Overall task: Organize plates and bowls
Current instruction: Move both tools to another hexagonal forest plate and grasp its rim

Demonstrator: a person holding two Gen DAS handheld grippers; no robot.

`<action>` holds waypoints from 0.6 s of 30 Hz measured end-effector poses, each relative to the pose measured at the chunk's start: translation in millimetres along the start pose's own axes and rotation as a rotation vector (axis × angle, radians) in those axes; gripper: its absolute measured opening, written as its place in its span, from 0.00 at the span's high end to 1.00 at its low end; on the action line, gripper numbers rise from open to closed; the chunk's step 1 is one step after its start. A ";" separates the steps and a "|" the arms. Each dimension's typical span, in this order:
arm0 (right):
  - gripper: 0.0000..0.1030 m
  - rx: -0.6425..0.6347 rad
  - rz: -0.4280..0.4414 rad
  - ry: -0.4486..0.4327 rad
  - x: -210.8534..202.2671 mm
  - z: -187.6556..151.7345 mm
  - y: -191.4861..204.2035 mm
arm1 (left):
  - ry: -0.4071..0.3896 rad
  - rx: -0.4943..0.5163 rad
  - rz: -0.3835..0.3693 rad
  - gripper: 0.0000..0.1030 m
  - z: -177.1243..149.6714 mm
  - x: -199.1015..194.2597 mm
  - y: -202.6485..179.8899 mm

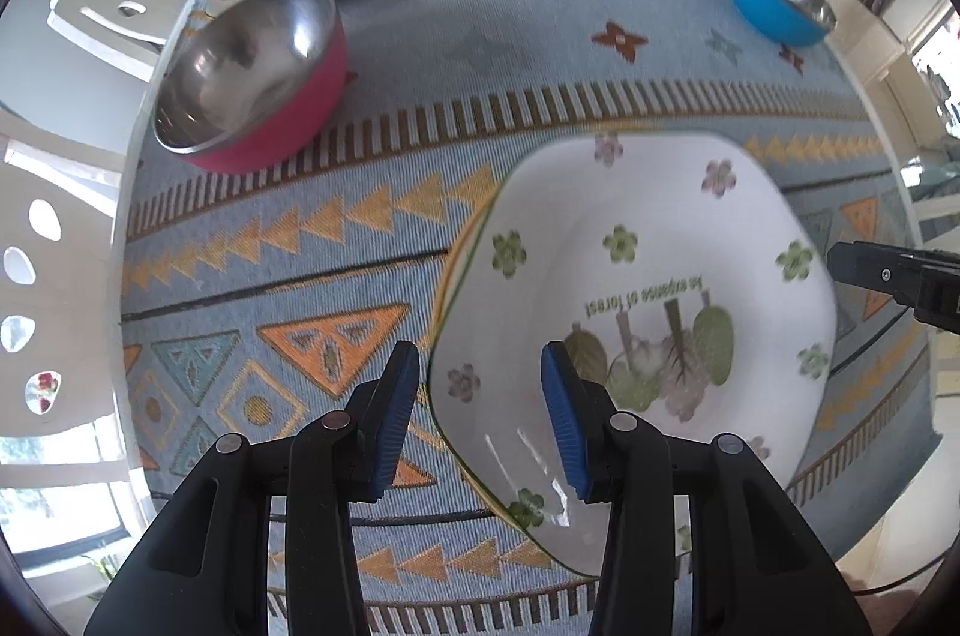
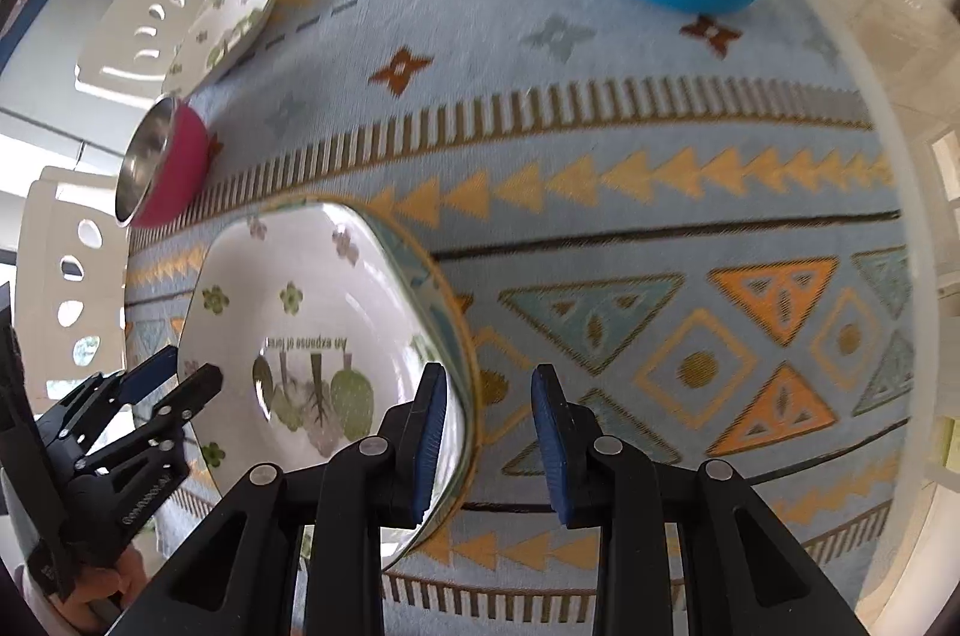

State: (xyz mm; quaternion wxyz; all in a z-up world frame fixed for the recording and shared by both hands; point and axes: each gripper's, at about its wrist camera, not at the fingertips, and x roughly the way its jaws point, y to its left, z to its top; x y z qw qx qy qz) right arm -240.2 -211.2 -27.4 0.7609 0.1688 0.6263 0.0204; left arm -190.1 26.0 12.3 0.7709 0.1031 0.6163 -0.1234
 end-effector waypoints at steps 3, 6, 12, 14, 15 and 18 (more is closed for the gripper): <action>0.72 0.039 0.038 -0.024 -10.1 5.0 -4.7 | -0.016 -0.018 -0.014 0.61 9.0 -11.1 4.8; 0.72 0.049 0.063 -0.049 -23.0 13.4 -0.8 | -0.048 -0.037 -0.032 0.61 20.7 -26.0 14.7; 0.72 0.018 0.112 -0.121 -56.0 36.2 25.2 | -0.075 -0.080 -0.032 0.61 52.4 -50.2 42.4; 0.72 -0.007 0.121 -0.140 -66.3 45.2 36.7 | -0.094 -0.094 -0.026 0.61 65.1 -56.7 55.1; 0.72 -0.016 0.124 -0.148 -68.4 49.7 41.0 | -0.101 -0.102 -0.022 0.61 70.5 -59.9 62.3; 0.72 -0.042 0.125 -0.163 -72.9 66.9 57.3 | -0.122 -0.117 -0.003 0.61 87.8 -67.9 84.7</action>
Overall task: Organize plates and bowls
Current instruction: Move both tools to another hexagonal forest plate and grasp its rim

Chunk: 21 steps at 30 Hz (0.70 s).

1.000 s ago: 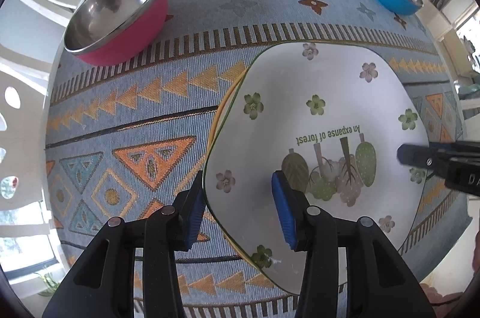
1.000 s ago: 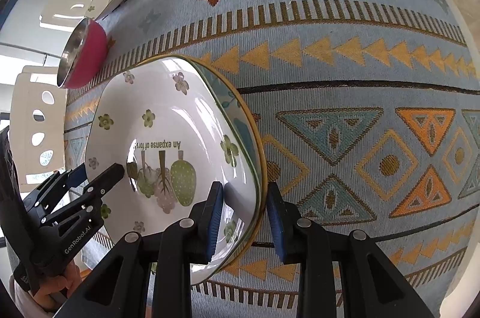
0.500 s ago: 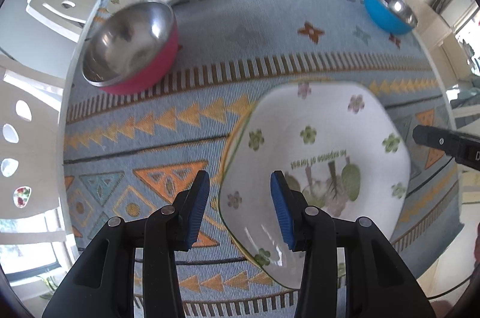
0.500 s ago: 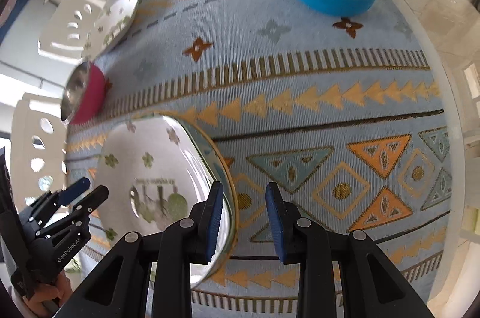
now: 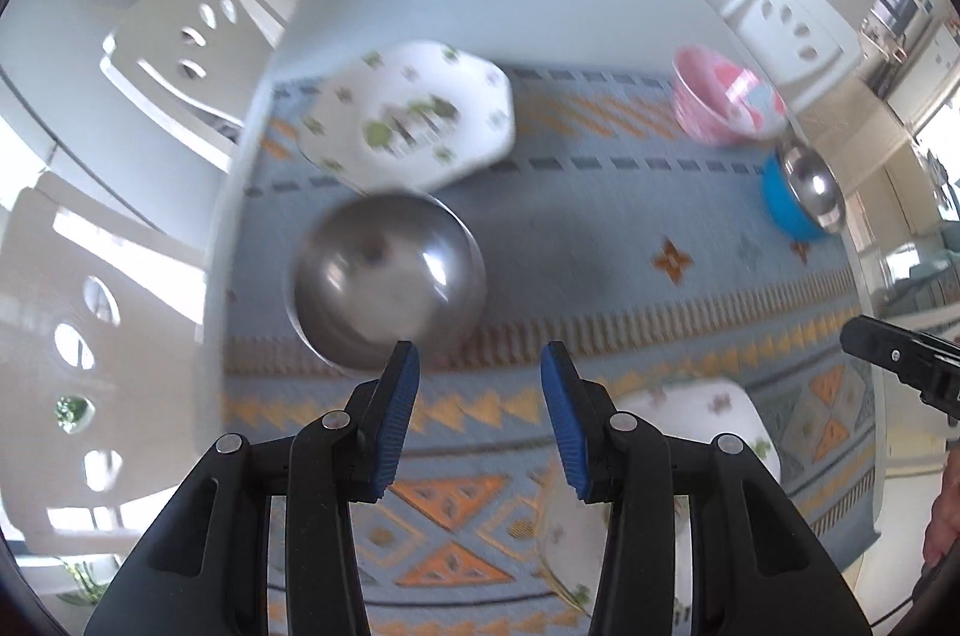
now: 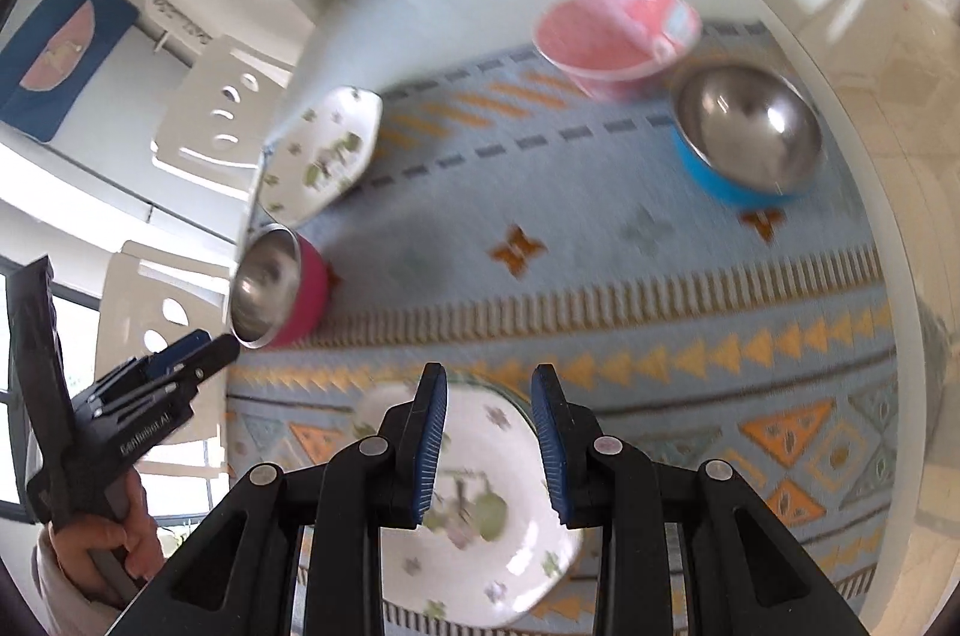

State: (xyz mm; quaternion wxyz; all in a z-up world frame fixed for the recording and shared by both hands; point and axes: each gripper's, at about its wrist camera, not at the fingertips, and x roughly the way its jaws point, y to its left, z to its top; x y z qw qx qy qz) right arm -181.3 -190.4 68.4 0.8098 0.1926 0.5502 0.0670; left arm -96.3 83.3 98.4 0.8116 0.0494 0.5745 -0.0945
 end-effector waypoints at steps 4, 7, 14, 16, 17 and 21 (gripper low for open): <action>0.72 -0.046 -0.007 -0.026 -3.1 31.0 24.2 | -0.021 -0.004 0.031 0.61 30.6 -2.0 31.6; 0.72 -0.070 -0.003 -0.052 -7.0 51.8 37.4 | -0.034 -0.027 0.038 0.61 48.0 0.0 52.0; 0.72 -0.100 -0.006 -0.071 3.7 96.8 67.5 | -0.040 -0.069 0.045 0.61 80.2 13.4 92.9; 0.72 -0.106 -0.002 -0.075 9.4 107.8 76.2 | -0.047 -0.084 0.039 0.61 93.5 17.0 103.8; 0.72 -0.105 0.006 -0.078 13.8 114.6 81.9 | -0.050 -0.088 0.035 0.61 99.8 19.5 107.9; 0.72 -0.094 0.055 -0.073 36.3 132.5 96.4 | -0.045 -0.100 0.038 0.61 120.3 39.8 121.7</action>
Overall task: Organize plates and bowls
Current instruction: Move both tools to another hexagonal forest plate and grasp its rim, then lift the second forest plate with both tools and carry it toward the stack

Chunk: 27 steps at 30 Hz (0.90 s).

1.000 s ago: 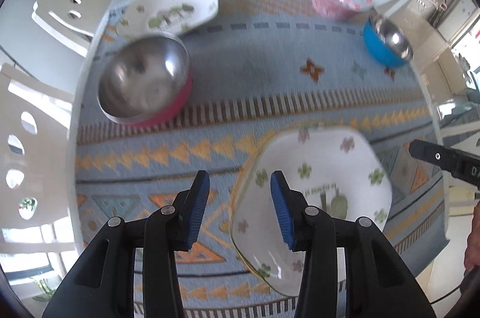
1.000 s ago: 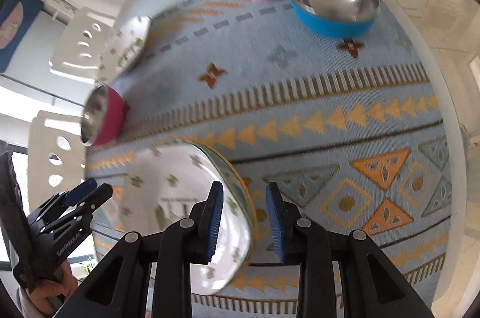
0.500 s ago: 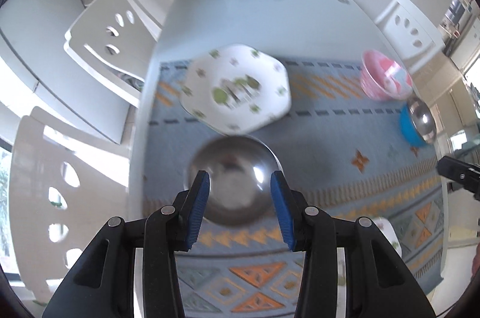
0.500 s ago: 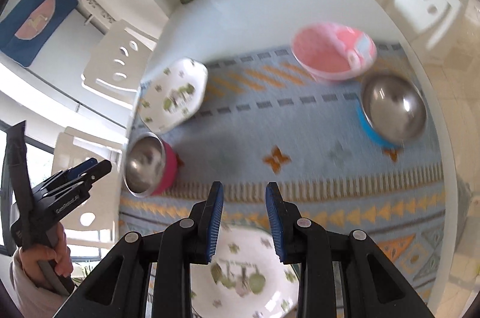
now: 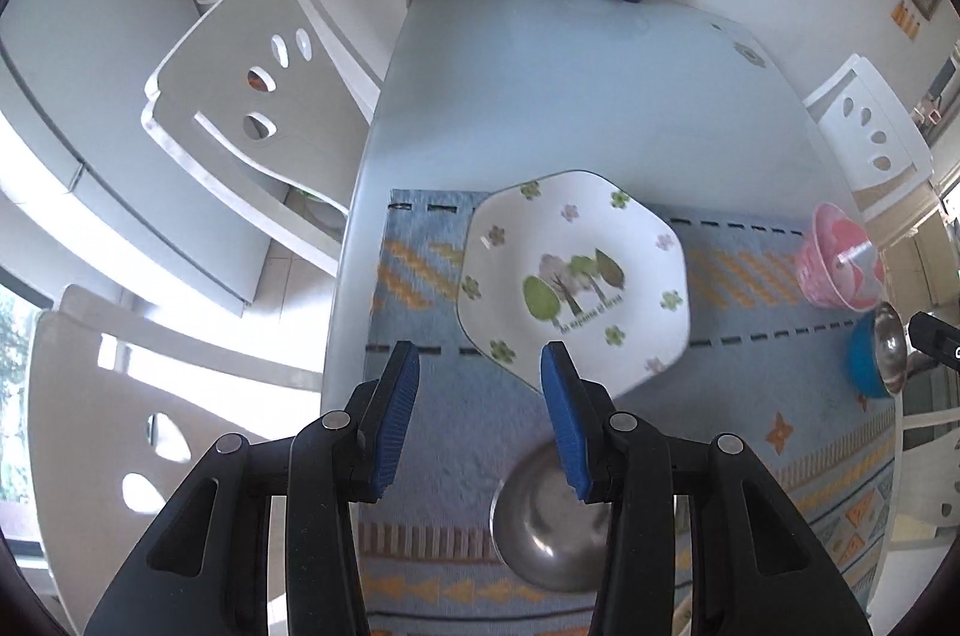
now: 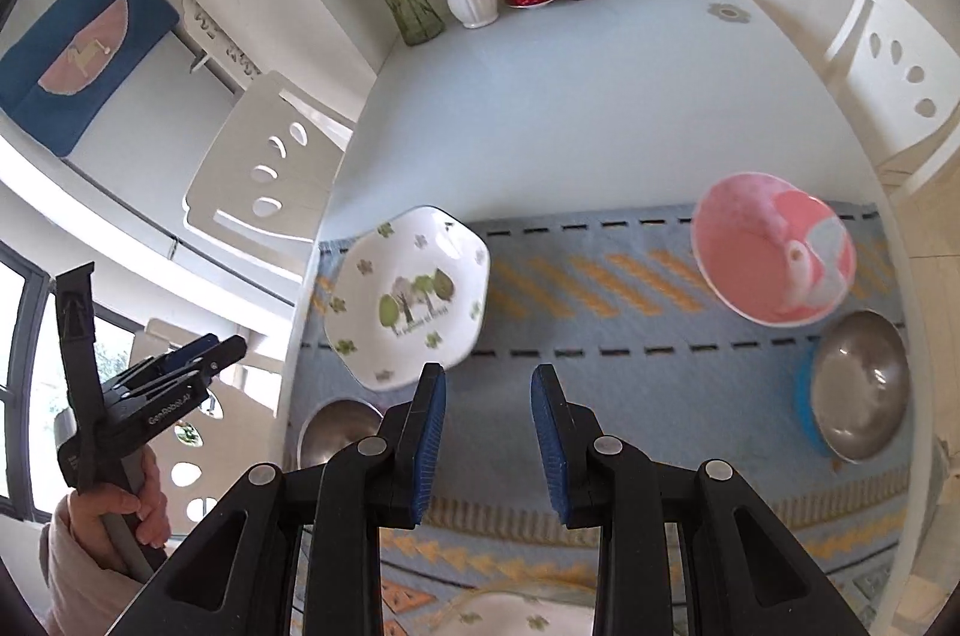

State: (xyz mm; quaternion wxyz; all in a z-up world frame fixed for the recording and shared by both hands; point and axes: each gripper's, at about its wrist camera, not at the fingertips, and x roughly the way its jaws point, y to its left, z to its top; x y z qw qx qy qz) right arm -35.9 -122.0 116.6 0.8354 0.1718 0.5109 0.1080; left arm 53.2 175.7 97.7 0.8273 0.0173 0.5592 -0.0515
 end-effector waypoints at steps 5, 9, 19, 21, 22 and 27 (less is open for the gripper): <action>0.72 0.041 0.089 0.018 39.9 7.8 4.0 | 0.047 -0.054 -0.031 0.61 11.0 39.7 9.7; 0.64 0.064 0.091 0.101 81.4 7.2 -1.0 | 0.098 -0.062 -0.040 0.61 10.0 74.8 11.9; 0.60 0.079 0.054 0.217 165.1 3.3 -18.3 | 0.176 -0.133 -0.062 0.60 9.9 136.7 28.3; 0.60 0.057 0.052 0.224 177.3 2.7 -16.8 | 0.179 -0.138 -0.081 0.59 9.8 145.0 29.5; 0.60 0.044 0.052 0.229 183.3 2.5 -15.9 | 0.175 -0.137 -0.089 0.59 9.9 146.9 29.5; 0.60 -0.010 -0.013 0.247 202.2 1.2 -12.4 | 0.153 -0.094 -0.095 0.59 14.1 154.6 19.9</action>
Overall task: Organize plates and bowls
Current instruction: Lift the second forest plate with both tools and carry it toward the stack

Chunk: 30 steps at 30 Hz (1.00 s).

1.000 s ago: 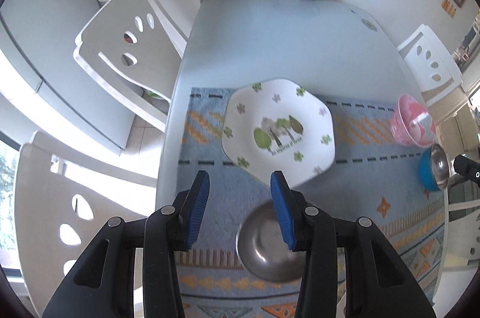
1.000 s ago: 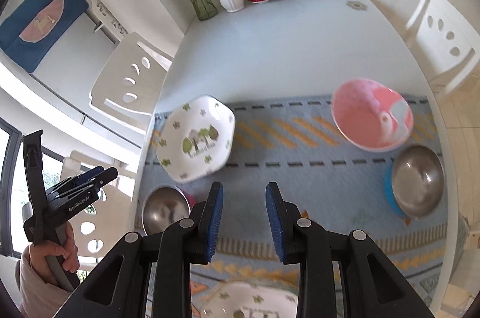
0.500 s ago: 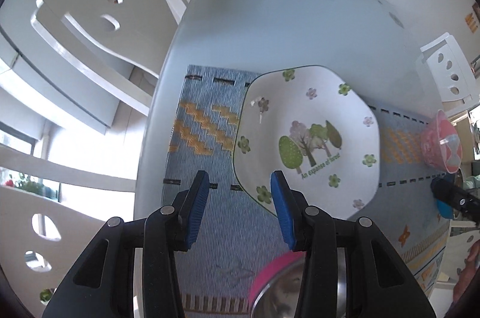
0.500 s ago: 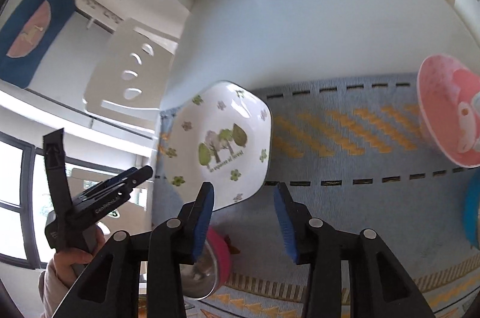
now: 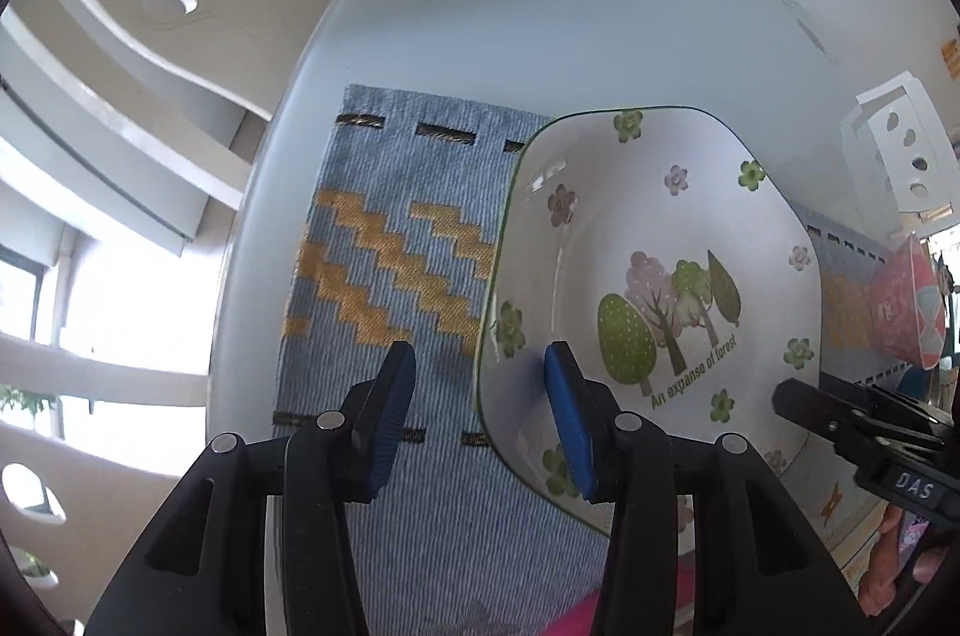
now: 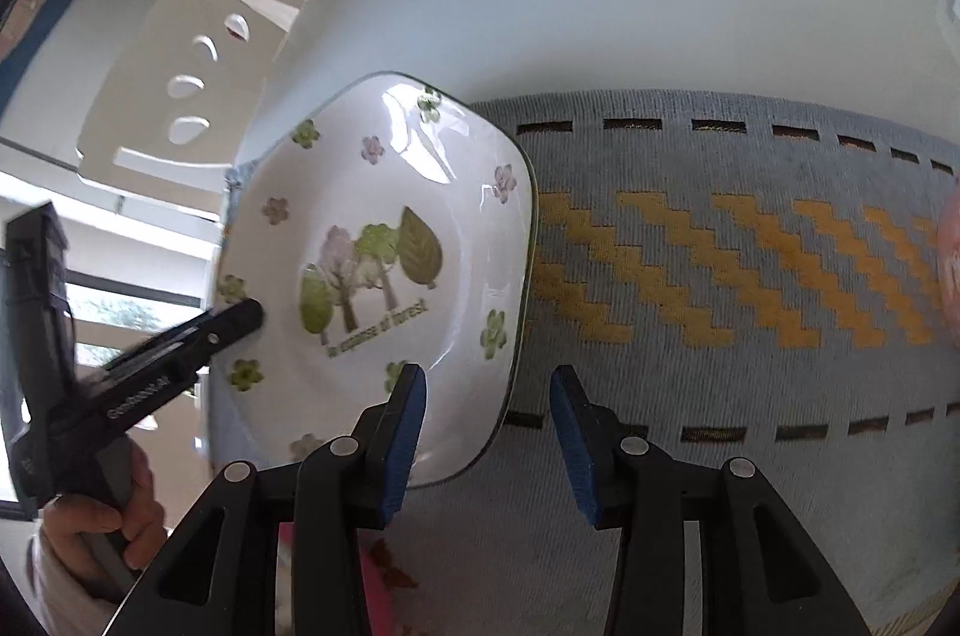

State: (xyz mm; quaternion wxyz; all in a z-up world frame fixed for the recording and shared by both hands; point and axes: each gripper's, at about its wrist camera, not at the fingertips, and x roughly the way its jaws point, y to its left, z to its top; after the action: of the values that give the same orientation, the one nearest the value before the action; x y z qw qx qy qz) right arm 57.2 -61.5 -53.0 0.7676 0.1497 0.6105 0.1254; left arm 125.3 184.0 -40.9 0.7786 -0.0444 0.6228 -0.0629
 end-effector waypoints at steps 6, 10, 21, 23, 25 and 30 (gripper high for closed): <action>0.59 -0.027 0.001 -0.043 0.6 3.7 1.8 | -0.005 0.075 -0.009 0.61 -2.6 7.9 -24.3; 0.75 -0.061 -0.018 -0.028 2.3 6.1 5.6 | -0.017 0.085 -0.011 0.66 -3.1 5.6 -27.6; 0.77 -0.047 0.003 -0.048 4.8 11.1 2.8 | -0.033 0.049 -0.073 0.74 3.6 9.9 -10.3; 0.78 -0.057 -0.007 -0.058 4.5 10.5 4.5 | -0.046 0.063 -0.065 0.73 3.0 8.8 -11.8; 0.78 -0.058 -0.009 -0.064 4.4 10.7 6.8 | -0.051 0.081 -0.063 0.74 2.9 8.2 -13.6; 0.81 -0.076 0.031 -0.135 -12.5 9.0 7.5 | -0.067 0.081 -0.055 0.74 6.2 1.2 -14.7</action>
State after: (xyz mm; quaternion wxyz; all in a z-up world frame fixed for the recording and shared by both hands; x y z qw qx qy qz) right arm 63.0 -60.0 -36.9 0.8100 0.1381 0.5499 0.1500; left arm 131.0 169.2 -38.5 0.7982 -0.0322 0.5918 -0.1078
